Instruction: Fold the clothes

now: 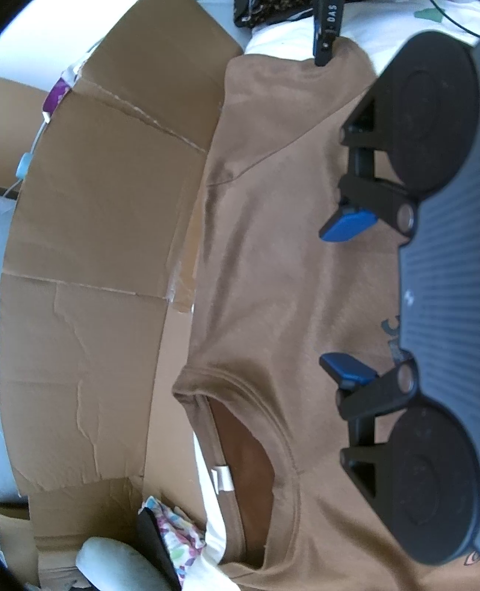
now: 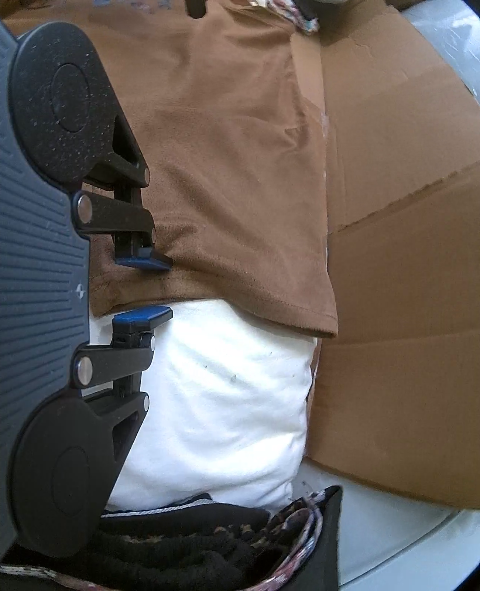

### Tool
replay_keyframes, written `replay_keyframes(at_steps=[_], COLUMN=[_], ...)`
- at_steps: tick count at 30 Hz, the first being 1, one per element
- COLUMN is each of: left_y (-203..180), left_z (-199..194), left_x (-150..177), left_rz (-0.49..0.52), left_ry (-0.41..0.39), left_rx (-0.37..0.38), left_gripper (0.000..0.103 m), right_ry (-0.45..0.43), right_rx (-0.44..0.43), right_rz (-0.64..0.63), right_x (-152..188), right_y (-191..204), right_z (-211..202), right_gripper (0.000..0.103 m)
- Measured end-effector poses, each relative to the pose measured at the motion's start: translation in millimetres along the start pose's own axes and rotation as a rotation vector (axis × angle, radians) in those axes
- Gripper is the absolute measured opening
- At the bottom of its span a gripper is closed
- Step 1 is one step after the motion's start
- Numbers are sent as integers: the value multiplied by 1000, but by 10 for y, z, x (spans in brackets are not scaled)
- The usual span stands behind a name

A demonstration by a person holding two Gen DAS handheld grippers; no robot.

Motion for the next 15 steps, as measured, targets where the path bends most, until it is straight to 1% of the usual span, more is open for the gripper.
replay_keyframes(at_steps=[1,2,3,6,8,11,15], left_y=[-9,-19,-34,-93,-141,-218,-311], left_z=[10,21,34,108,175,281,437], left_x=[-12,-24,-39,-106,-162,-260,-391], left_rz=[1,2,6,27,42,60,62], left_ry=[0,1,3,11,18,25,26], left_rx=[2,4,5,5,5,9,7], left_gripper=[69,69,69,69,69,69,69], right_ry=[-1,-3,-2,-2,-16,-56,-50], right_rx=[-10,-21,-28,-38,-36,-14,60], right_rz=[-9,-19,-36,-4,19,16,8], right_x=[3,7,4,-43,-86,-128,-85], right_y=[8,16,35,8,-17,-23,-44], right_z=[-7,-13,-26,-99,-201,-384,-419], right_gripper=[11,4,3,2,2,2,5])
Point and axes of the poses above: each gripper's, at about its wrist camera, not at the fingertips, and z roughly the way its jaws point, y to its left, x to its underside, the point moved 1 cm from there along z, roughly the way its jaws point, and after that the axes turned 5 degrees about x, right-handed, at the moved point
